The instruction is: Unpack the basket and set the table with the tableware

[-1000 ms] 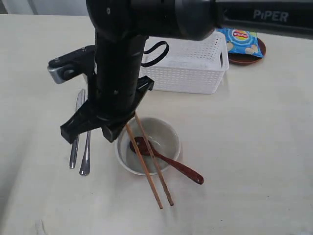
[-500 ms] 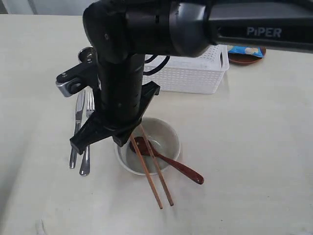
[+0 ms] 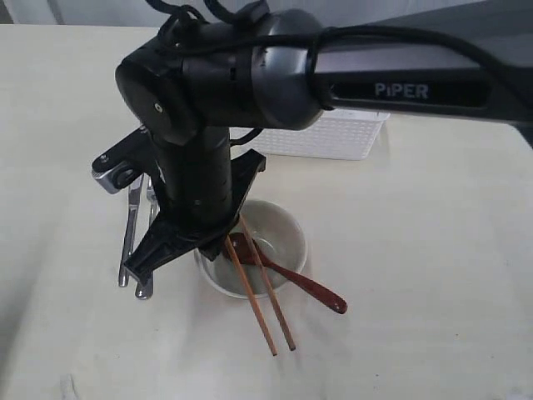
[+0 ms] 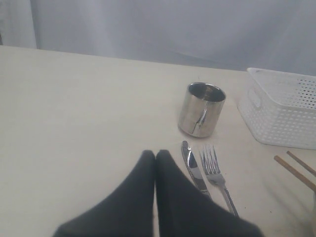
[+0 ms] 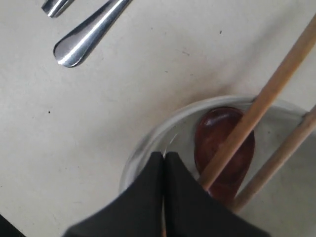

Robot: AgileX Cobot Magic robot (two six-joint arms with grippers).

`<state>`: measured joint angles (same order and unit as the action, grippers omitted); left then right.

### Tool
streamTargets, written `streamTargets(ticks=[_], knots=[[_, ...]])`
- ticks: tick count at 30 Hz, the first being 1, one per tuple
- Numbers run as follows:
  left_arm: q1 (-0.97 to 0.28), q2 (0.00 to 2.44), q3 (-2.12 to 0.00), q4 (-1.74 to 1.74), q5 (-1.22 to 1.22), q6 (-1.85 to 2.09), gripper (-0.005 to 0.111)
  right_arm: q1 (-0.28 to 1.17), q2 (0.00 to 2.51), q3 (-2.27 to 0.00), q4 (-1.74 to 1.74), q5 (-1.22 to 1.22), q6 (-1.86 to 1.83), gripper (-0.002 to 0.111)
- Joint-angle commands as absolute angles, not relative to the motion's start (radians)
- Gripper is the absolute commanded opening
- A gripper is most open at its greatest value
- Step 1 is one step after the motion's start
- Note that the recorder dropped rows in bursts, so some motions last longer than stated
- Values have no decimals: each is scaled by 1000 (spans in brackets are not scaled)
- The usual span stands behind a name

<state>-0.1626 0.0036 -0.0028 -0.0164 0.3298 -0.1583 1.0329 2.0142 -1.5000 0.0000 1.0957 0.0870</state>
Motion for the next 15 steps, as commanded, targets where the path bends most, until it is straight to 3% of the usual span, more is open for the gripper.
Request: streamTargets(ticks=[1,15], knots=[[-162,0,0,-19,319,-158,0,1029,2017,-1497,-13,1092,92,-1],[-162,0,0,-19,319,-158,0,1029,2019,-1497,-81,1125,142,-1]])
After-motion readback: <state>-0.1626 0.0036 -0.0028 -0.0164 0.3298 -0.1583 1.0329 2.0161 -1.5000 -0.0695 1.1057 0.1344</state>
